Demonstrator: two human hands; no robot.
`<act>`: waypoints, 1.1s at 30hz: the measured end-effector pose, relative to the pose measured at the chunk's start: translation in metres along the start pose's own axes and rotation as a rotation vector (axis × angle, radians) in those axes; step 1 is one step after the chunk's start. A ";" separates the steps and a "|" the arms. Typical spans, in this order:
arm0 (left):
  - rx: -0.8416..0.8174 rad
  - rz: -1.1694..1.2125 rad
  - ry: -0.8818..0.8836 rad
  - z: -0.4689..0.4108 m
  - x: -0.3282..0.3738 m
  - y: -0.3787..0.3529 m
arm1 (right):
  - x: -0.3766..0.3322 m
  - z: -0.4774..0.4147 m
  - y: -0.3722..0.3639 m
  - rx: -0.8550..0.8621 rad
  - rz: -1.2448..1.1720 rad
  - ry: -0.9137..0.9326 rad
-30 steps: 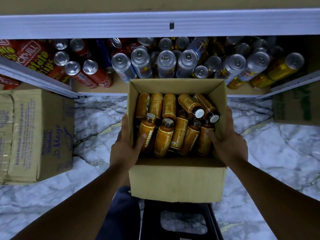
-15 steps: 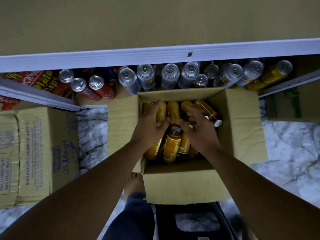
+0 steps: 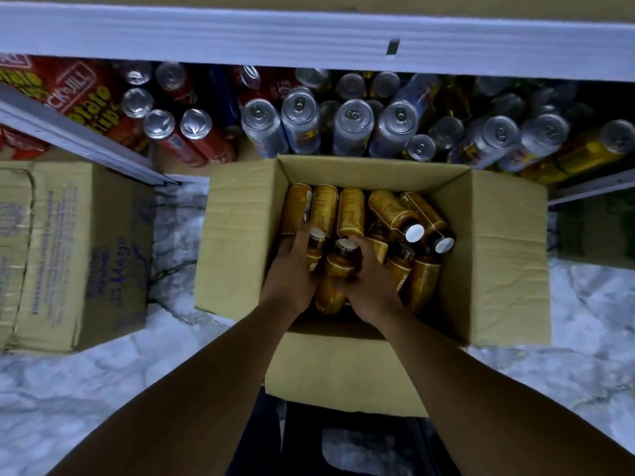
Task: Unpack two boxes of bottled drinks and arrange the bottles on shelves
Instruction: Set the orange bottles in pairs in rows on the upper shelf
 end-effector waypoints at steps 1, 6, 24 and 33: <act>0.022 -0.014 -0.011 0.001 -0.001 -0.001 | -0.002 0.002 -0.002 0.011 -0.018 0.019; 0.116 0.059 -0.109 0.015 0.007 0.012 | -0.003 0.020 0.005 0.028 -0.178 0.054; 0.057 0.495 -0.276 0.202 0.248 0.224 | -0.285 0.246 0.188 0.149 -0.225 0.321; 0.127 0.475 -0.474 0.367 0.368 0.343 | -0.429 0.417 0.239 0.215 -0.209 0.455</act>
Point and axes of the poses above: each hand's wrist, its own z-axis away from the middle knuckle, its own y-axis out of the back of the hand, x = y × z, the point moved 9 cm from there along -z, towards the middle knuckle, and after that the axes turned 6 degrees about -x, right-handed, at the moved point
